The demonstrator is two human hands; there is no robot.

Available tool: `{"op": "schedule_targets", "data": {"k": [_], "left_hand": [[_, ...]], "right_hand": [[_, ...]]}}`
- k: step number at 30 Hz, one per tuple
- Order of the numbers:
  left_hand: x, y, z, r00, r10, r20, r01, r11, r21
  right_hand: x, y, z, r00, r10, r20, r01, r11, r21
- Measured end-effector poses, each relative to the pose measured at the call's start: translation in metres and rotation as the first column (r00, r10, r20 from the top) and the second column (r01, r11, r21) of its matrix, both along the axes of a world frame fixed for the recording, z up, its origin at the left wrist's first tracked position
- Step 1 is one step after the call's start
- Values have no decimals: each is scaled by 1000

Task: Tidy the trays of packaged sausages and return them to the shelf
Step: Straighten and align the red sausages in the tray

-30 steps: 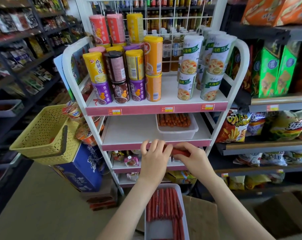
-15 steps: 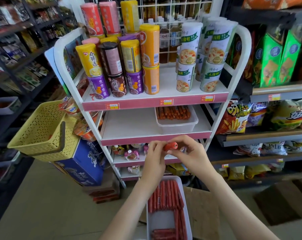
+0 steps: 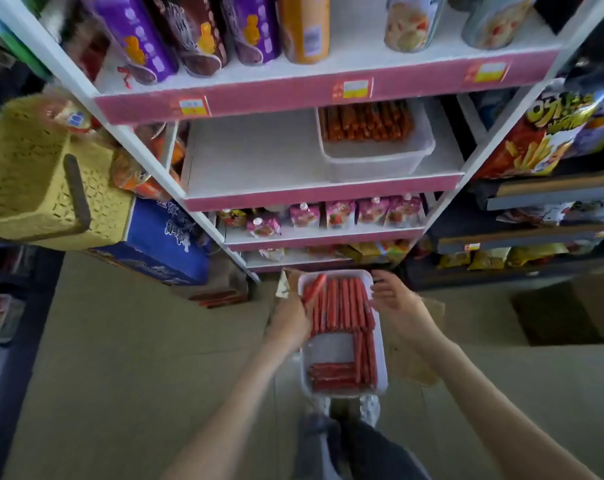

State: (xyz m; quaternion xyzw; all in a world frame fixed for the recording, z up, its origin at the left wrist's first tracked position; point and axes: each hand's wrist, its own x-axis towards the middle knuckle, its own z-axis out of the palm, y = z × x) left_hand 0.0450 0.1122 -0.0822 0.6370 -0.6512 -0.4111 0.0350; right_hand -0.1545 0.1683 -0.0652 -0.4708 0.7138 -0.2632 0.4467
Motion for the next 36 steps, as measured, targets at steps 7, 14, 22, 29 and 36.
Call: {"op": "schedule_targets", "data": {"k": [7, 14, 22, 29, 36], "left_hand": [[-4, 2, -121, 982, -150, 112, 151, 989, -1], [-42, -5, -223, 876, -273, 397, 240, 962, 131], [-35, -4, -282, 782, -401, 477, 425, 903, 64], [-21, -2, -264, 809, -431, 399, 526, 834, -168], [-28, 9, -131, 857, 209, -471, 24, 897, 442]], "right_hand": [[31, 43, -184, 902, 428, -52, -364, 820, 442], [70, 40, -297, 691, 696, -195, -532, 673, 514], [69, 54, -332, 663, 672, -330, -549, 736, 395], [52, 57, -300, 951, 307, -24, -305, 949, 77], [24, 44, -182, 994, 87, 72, -91, 994, 58]]}}
